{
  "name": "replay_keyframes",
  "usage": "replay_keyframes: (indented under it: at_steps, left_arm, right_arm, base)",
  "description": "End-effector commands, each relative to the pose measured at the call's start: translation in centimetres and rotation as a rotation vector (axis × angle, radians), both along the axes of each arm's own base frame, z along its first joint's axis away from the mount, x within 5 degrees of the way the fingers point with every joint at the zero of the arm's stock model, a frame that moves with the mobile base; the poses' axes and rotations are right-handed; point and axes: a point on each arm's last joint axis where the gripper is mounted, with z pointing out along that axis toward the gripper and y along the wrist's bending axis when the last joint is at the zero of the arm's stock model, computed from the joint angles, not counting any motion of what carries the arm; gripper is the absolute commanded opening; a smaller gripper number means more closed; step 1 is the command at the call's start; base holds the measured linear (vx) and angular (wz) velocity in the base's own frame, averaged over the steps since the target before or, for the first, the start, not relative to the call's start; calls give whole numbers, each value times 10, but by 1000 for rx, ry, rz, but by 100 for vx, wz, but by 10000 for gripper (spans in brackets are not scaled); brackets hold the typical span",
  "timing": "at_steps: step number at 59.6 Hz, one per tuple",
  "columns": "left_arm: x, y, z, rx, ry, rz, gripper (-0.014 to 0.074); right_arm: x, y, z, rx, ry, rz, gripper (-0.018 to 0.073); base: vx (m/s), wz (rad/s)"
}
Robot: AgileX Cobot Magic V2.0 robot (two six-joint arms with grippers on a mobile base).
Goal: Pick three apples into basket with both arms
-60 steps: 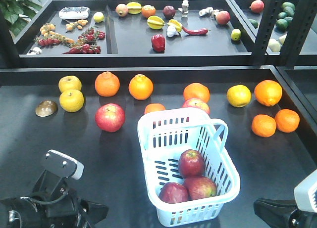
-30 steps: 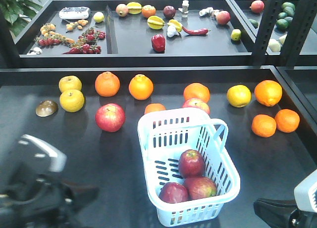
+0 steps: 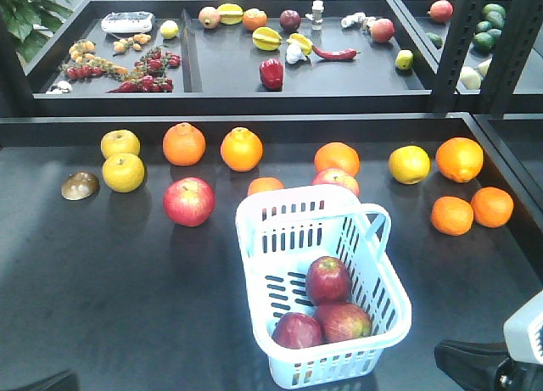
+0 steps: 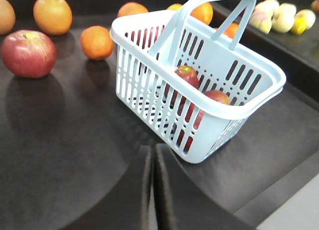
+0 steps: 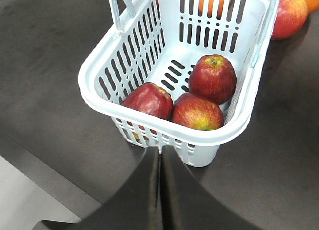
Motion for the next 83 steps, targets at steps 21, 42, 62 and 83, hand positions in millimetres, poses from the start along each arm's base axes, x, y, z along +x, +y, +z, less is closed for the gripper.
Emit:
replay_keyframes:
  at_steps: [21, 42, 62, 83]
  left_arm:
    - [-8, 33, 23, -36, -347, 349, -6]
    - [-15, 42, 11, 37, -256, 529, -6]
    - [-15, 43, 11, -73, -225, 562, -6]
    - [-14, 45, 14, -26, -268, 570, -6]
  right_arm:
    - [5, 0, 13, 30, -69, -24, -8]
    - [5, 0, 13, 30, -68, -24, -8]
    - [5, 0, 13, 30, -68, -24, -8]
    - [5, 0, 13, 30, -68, -24, -8]
  base:
    - [0, 0]
    - [0, 0]
    - [0, 0]
    - [0, 0]
